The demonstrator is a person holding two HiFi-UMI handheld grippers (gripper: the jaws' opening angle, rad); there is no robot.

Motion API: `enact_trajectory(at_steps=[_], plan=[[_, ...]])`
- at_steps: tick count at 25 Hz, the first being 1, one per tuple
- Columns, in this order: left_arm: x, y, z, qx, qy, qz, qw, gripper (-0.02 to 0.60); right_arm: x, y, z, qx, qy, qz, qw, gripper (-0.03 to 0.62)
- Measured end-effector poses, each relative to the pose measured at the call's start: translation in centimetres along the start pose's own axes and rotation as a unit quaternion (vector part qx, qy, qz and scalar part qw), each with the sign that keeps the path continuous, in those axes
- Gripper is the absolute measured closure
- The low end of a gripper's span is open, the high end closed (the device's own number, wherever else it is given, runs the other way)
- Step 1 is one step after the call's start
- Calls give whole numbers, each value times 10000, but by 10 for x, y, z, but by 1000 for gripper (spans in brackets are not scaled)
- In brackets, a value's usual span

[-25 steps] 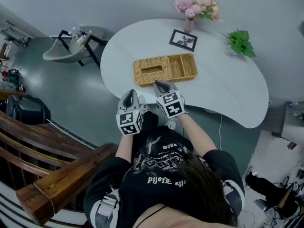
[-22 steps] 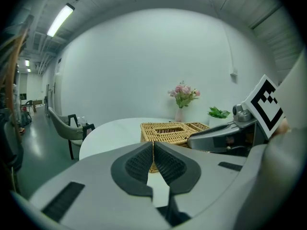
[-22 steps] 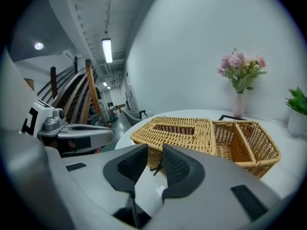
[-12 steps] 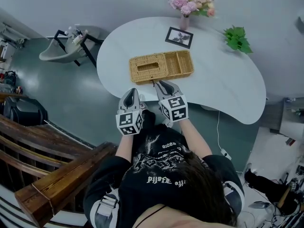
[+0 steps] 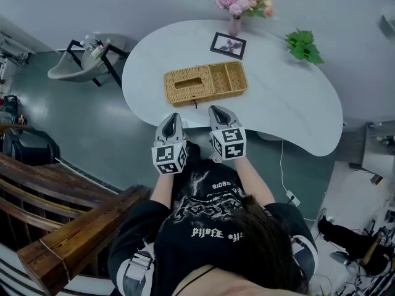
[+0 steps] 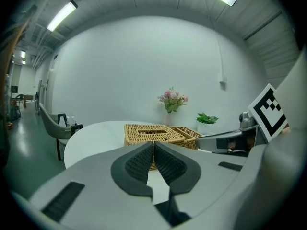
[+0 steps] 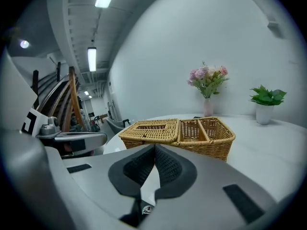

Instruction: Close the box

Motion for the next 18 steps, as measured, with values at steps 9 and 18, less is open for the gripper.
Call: enact_trajectory(at_steps=[9, 18], plan=[[-2, 1, -3, 79, -37, -72, 9999, 555, 6, 7, 2, 105, 80, 21, 9999, 569], [1, 3, -5, 75, -61, -80, 9999, 555, 14, 9, 3, 101, 16, 106, 9999, 569]])
Point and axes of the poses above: the fingertips, and each gripper's own axes: y backward along the fingers, z to its left, x out of its underside, the point moved 5 cm from there along y, backward along the fingers, and after that the axes turned 13 degrees about y, right-handed, at the moved point
